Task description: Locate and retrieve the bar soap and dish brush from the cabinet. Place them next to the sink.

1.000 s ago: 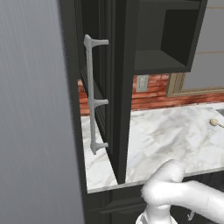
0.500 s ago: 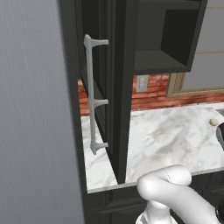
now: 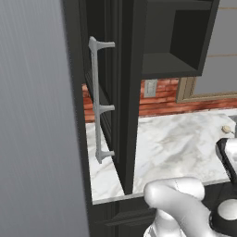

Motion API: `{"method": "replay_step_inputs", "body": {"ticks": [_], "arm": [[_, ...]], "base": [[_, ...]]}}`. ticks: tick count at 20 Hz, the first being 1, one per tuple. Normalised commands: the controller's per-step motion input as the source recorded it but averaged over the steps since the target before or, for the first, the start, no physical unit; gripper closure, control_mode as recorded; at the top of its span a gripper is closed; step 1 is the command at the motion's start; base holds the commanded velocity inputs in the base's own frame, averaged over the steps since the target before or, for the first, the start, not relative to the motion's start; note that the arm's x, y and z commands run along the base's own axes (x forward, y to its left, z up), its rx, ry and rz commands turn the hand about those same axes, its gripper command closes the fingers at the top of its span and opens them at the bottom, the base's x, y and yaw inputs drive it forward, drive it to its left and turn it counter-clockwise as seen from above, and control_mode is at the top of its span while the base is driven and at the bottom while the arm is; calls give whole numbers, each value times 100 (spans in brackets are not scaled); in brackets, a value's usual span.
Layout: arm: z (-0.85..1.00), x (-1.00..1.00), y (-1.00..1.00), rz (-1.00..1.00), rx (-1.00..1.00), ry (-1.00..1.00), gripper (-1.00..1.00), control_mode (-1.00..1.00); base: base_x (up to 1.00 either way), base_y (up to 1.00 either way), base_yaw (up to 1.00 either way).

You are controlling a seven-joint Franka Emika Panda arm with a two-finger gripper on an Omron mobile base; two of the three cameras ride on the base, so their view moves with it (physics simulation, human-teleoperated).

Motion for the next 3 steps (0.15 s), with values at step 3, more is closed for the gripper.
{"method": "replay_step_inputs", "body": {"ticks": [3], "arm": [[35,-10,10,-24,12,-2,-100,-100]], "base": [[0,0,0]]}}
